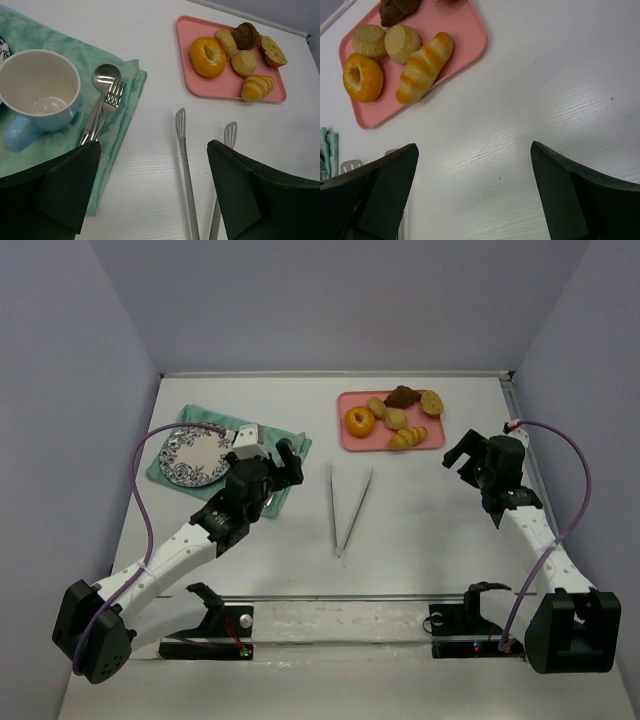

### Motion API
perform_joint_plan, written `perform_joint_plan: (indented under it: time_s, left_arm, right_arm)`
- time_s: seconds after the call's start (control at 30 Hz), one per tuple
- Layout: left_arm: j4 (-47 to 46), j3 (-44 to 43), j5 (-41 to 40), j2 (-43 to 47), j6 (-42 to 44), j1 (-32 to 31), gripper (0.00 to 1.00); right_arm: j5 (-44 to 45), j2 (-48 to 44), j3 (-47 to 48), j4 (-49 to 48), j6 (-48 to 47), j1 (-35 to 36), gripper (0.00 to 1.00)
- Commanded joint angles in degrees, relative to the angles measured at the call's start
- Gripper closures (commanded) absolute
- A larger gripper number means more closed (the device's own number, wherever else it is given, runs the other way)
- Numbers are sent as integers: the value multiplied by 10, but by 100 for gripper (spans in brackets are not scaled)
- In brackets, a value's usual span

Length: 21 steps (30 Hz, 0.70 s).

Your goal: Place the bread

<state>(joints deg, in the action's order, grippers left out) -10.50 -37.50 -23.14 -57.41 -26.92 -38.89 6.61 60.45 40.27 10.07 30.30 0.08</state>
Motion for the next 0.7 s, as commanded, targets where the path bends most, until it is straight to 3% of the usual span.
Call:
perform_joint_plan:
  time_s: [0.0,0.23,0.37,0.67]
  left_arm:
    - [-6,-14,2,6,-2,0,1]
    - [-9,-1,78,-24,-16,-15,1]
    - [-10,-2,78,-84,13,-85,1]
    - [-20,-22,115,-230,32,-173,1]
  right_arm:
    - [-11,1,2,-26,4,1,0]
    - [-19,3,2,-31,11,1,0]
    - [-38,1,-3,-40,5,1,0]
    - [-46,-8,-10,-44,3,1,0]
